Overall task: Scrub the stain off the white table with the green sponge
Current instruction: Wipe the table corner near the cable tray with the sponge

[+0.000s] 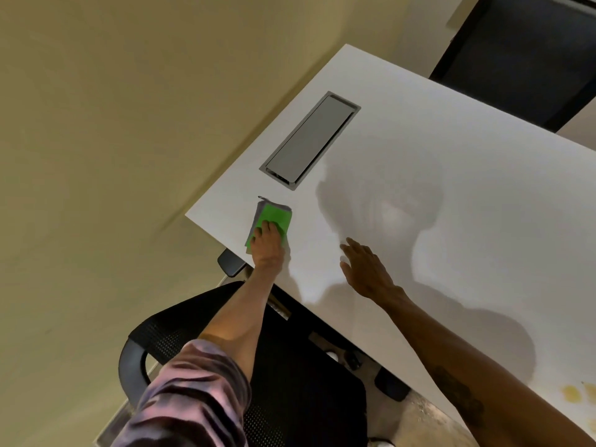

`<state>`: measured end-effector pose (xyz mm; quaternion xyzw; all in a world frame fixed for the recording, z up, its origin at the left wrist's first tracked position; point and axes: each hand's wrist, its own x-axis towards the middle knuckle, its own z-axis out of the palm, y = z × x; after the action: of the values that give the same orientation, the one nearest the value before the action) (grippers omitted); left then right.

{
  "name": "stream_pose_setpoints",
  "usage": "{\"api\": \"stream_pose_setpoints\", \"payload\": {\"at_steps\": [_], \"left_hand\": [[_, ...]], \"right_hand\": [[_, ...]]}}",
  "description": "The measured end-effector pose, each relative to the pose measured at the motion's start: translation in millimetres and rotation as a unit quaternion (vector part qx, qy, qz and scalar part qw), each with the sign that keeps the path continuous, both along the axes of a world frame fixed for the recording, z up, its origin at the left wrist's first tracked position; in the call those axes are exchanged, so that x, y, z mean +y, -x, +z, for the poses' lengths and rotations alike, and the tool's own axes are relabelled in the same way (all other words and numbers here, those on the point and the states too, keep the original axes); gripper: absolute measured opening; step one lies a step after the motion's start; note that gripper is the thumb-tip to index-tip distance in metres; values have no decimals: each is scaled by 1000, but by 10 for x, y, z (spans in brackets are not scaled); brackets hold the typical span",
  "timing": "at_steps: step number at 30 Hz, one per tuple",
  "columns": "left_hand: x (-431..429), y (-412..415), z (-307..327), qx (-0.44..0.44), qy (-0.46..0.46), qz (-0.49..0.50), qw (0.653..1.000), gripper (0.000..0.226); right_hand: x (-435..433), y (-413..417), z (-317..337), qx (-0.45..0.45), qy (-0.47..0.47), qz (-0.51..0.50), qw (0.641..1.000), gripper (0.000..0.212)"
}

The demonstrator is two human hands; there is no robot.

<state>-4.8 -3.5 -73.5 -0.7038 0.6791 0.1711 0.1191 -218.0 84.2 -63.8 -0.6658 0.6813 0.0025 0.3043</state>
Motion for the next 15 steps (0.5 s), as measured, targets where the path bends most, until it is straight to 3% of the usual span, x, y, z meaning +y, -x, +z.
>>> {"api": "stream_pose_setpoints", "payload": {"at_steps": [10,15], "left_hand": [[-39,42,36,-33,24,-49,998,29],[-142,27,232,36,27,-66,997,26]], "right_hand": [[-12,65,11,-9,7,16,1000,48],[-27,103,128,-12,15,-3,1000,46]]}}
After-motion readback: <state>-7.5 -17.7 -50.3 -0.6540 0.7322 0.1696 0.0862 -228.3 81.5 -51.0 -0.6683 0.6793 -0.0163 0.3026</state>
